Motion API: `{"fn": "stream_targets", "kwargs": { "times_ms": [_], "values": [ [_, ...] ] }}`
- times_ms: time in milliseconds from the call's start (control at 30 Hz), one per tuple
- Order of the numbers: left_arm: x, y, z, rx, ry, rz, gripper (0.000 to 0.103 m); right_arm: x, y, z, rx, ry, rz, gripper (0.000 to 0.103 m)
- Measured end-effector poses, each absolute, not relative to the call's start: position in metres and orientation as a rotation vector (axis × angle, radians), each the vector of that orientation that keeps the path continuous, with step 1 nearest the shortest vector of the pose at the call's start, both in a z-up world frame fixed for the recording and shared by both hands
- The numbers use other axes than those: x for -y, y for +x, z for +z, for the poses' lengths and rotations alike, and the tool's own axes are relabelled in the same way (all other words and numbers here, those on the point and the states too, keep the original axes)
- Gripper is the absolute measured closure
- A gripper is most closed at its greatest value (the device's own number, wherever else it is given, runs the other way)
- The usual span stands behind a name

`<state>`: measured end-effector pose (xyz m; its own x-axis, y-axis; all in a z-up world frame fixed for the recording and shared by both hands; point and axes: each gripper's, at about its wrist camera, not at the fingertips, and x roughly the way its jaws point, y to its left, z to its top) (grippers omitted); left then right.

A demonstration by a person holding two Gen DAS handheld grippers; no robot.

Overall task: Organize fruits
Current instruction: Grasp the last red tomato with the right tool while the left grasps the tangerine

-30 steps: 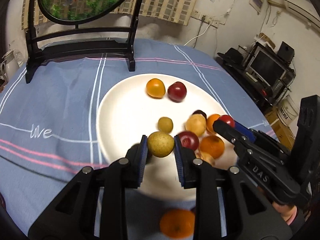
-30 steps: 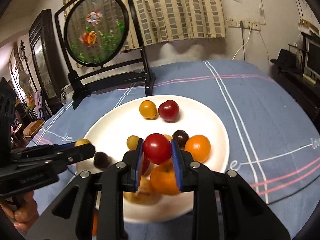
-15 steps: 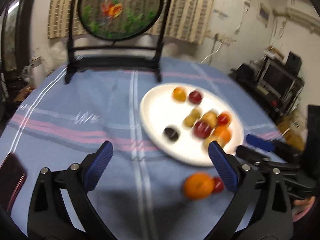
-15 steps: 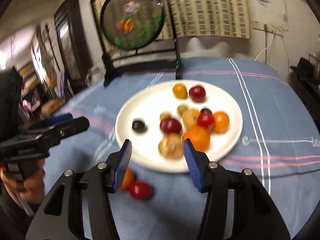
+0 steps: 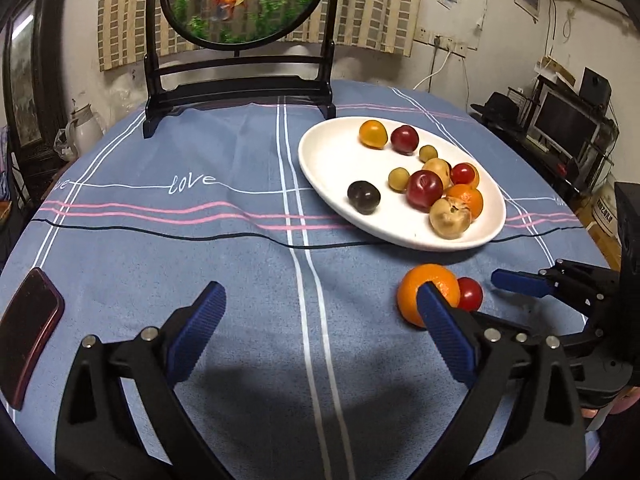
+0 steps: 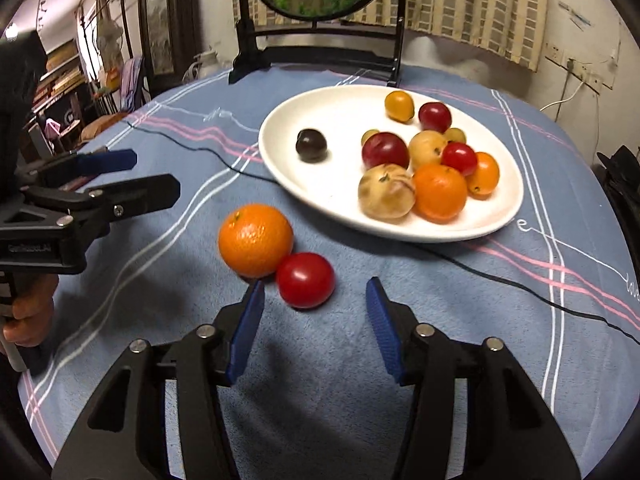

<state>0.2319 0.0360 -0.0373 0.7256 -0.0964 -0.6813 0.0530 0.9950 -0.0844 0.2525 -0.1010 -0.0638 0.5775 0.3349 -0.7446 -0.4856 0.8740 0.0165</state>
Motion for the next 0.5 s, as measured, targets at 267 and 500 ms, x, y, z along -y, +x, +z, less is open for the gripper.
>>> {"fn": "stream_targets", "kwargs": {
  "times_ms": [267, 500],
  "values": [
    [-0.039, 0.232, -0.038, -0.762, -0.067, -0.073, 0.005, 0.096, 0.261, -0.071, -0.827, -0.233, 0.482, 0.058],
    [-0.037, 0.232, -0.038, -0.766, -0.058, -0.063, 0.005, 0.093, 0.267, -0.071, -0.831, -0.228, 0.494, 0.062]
  ]
}}
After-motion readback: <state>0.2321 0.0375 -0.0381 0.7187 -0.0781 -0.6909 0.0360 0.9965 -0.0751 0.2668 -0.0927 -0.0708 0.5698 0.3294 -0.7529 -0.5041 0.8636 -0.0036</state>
